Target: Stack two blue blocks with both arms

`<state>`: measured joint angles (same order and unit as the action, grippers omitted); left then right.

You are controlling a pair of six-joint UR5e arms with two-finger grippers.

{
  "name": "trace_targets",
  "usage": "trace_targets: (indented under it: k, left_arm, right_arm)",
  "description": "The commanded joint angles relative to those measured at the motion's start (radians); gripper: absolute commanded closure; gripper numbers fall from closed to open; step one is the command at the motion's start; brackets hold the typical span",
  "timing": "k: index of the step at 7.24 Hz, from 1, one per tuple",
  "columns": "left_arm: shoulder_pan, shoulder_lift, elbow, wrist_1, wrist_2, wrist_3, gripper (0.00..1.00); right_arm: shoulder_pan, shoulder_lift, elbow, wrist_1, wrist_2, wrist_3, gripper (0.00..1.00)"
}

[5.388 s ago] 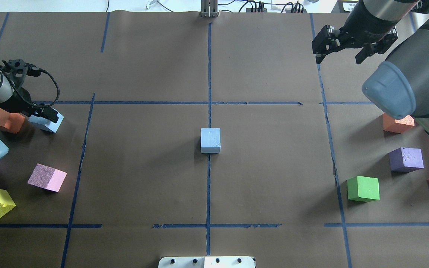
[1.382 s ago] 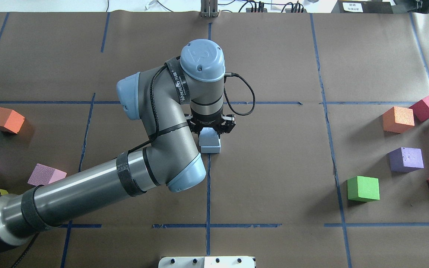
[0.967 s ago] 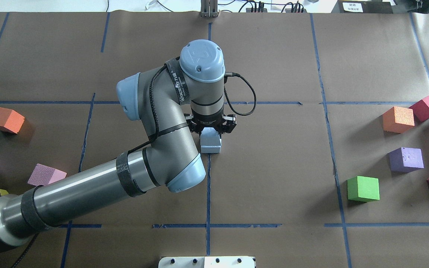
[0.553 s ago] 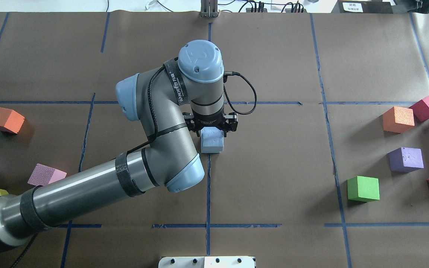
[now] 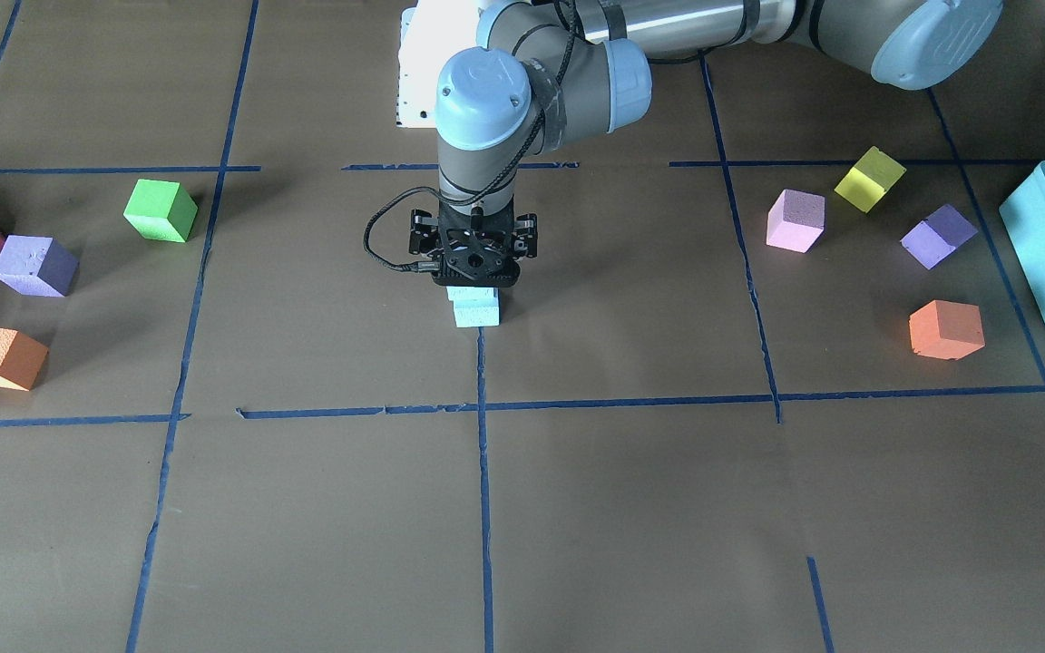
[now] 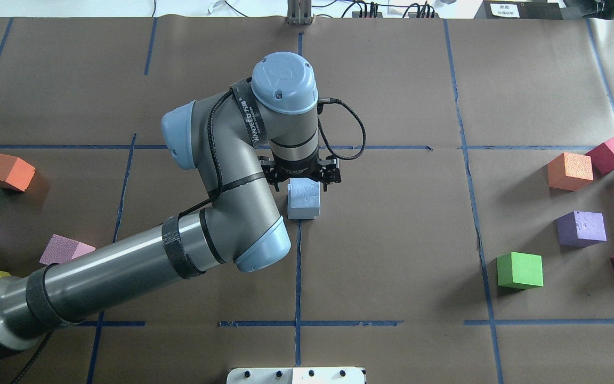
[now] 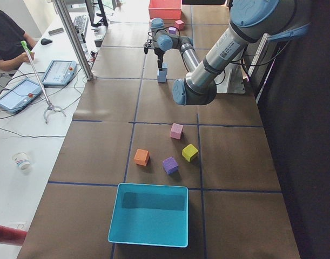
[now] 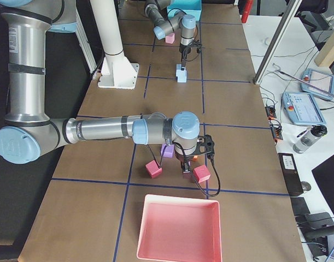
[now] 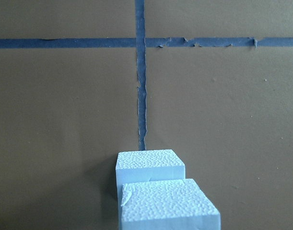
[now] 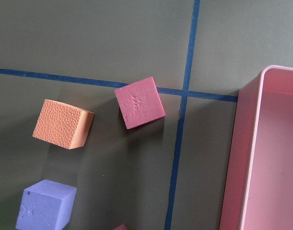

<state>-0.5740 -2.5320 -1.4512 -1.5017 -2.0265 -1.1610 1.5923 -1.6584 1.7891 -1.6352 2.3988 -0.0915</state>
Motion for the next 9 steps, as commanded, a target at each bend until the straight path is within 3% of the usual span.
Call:
trace_targets:
  k: [1,3,4,6,7,9]
  left_arm:
    - [-0.055,-0.001,-0.064,0.085,-0.021,0.006,0.00]
    - [-0.137,0.066,-0.194,0.211,-0.067,0.076,0.00]
    - [-0.185,0.196,-0.321,0.233,-0.067,0.174,0.00]
    - [-0.349,0.422,-0.481,0.236,-0.156,0.435,0.00]
    - [-0.439,0.529,-0.523,0.236,-0.178,0.568,0.00]
    - [-0.672,0.709,-0.502,0.229,-0.280,0.932,0.00]
  right_arm:
    - [0.000,-0.001,-0.005,0.000,-0.001,-0.004,0.00]
    - [0.000,-0.014,-0.017,-0.002,0.003,-0.011,0.00]
    - [0.000,-0.020,-0.020,-0.002,0.006,-0.005,0.00]
    - [0.000,-0.037,-0.022,0.000,0.007,-0.005,0.00]
    - [0.000,-0.047,-0.022,0.002,0.007,-0.005,0.00]
    - [0.000,-0.067,-0.028,0.035,0.007,-0.002,0.00]
